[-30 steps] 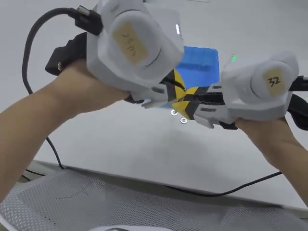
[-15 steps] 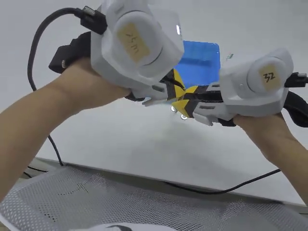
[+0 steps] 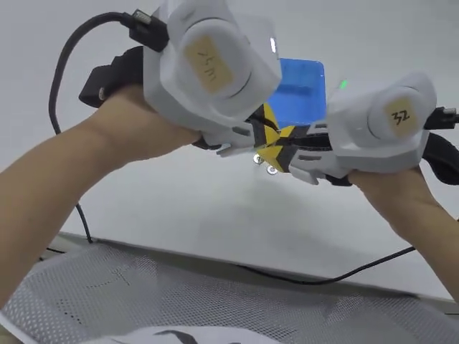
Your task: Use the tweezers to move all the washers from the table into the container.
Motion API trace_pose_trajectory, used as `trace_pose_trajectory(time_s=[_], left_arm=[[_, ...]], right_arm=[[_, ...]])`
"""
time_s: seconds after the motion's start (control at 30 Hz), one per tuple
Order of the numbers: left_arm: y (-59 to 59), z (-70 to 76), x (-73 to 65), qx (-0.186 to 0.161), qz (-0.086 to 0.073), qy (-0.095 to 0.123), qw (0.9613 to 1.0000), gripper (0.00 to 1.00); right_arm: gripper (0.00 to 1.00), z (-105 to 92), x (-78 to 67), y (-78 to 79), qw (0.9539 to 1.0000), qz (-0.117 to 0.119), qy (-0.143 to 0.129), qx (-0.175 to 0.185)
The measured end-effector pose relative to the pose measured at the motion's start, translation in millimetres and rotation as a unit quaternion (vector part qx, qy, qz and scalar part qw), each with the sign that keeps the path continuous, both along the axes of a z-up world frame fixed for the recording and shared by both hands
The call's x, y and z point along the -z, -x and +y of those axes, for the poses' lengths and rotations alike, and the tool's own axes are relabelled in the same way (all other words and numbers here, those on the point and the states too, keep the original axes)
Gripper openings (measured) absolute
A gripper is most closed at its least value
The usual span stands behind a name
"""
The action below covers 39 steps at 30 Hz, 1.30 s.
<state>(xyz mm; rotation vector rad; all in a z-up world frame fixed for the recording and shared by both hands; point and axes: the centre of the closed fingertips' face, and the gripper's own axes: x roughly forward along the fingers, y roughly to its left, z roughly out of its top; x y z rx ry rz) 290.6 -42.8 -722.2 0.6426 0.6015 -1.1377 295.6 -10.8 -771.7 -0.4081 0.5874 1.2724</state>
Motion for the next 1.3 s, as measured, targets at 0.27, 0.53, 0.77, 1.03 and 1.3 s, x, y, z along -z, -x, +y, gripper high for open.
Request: trace_pose_trajectory(time_s=[0.27, 0.53, 0.77, 1.03, 1.3], left_arm=[[6.2, -1.8, -9.0, 0.011, -0.011, -0.010, 0.9998, 0.00], [1.3, -5.6, -30.2, 0.016, -0.038, -0.006, 0.9991, 0.00], [-4.4, -5.0, -39.3, 0.015, -0.046, -0.009, 0.9988, 0.00], [-19.0, -5.2, -52.3, 0.006, -0.076, -0.006, 0.9971, 0.00], [-32.0, -7.7, -46.9, -0.003, -0.092, -0.009, 0.9957, 0.00]], right_arm=[[0.03, 1.6, -11.2, 4.6, 0.9998, -0.015, 0.003, -0.012], [0.03, -0.7, -32.8, -3.2, 0.9993, -0.035, -0.009, -0.007], [0.03, 0.8, -41.3, -9.1, 0.9987, -0.047, -0.014, -0.010], [0.03, 2.4, -56.2, -29.0, 0.9972, -0.070, -0.026, 0.002], [0.03, 1.9, -50.6, -42.2, 0.9963, -0.085, -0.014, 0.003]])
